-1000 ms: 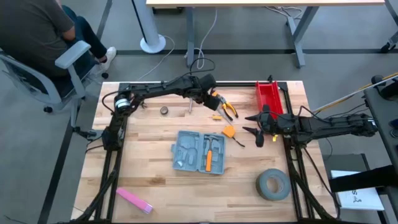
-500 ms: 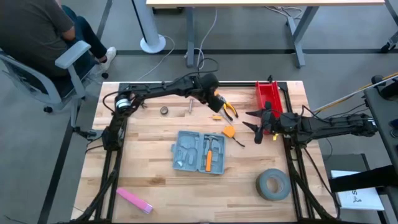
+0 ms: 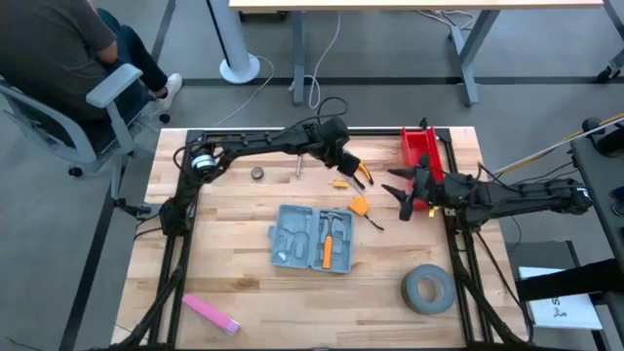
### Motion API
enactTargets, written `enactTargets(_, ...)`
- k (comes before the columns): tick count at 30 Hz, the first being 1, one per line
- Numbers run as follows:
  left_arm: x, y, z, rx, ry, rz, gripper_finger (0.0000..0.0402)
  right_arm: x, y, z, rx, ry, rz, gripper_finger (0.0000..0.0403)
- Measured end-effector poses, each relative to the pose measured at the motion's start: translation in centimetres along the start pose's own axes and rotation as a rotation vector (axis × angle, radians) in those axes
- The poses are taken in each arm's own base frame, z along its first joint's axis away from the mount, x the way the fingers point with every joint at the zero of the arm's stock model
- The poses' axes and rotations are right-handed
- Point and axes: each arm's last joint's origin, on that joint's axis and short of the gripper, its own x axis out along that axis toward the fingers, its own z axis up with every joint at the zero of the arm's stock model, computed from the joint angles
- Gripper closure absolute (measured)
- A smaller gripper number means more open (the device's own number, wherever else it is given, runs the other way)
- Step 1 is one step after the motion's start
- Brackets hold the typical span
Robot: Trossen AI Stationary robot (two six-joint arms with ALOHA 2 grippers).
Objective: Prefit tool cases
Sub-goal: Put the yellow pliers into the gray pre-fit tool case
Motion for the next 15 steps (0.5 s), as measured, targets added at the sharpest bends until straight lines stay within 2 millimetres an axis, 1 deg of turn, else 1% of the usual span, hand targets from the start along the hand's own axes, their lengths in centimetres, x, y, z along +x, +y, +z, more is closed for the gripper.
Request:
enactTargets(3,0.0,-0.4,0.4,-0.012,-0.036,-0.043,0.0287,-0.1,-0.2,0.7,-0.017,-0.017,-0.047,0.0204)
enactTargets(7,0.3,-0.3,0.3,-0.016,-0.020,-0.054,0.0292,-0.1,-0.4,0.0,0.011,0.052,-0.119,0.0204)
enactTargets(9,0.4,-0.4,0.3,0.013,-0.024,-0.062,0.0295,0.1,-0.5,-0.4,0.035,0.092,-0.135,0.0204)
enactTargets(12,-0.3,-1.0,0.4,0.073,-0.047,-0.079,0.0301,0.4,-0.7,-1.0,0.065,0.149,-0.155,0.0204)
enactTargets(15,-1.7,-1.7,0.7,0.119,-0.075,-0.085,0.0306,1.1,-1.0,-1.4,0.090,0.185,-0.190,0.0204)
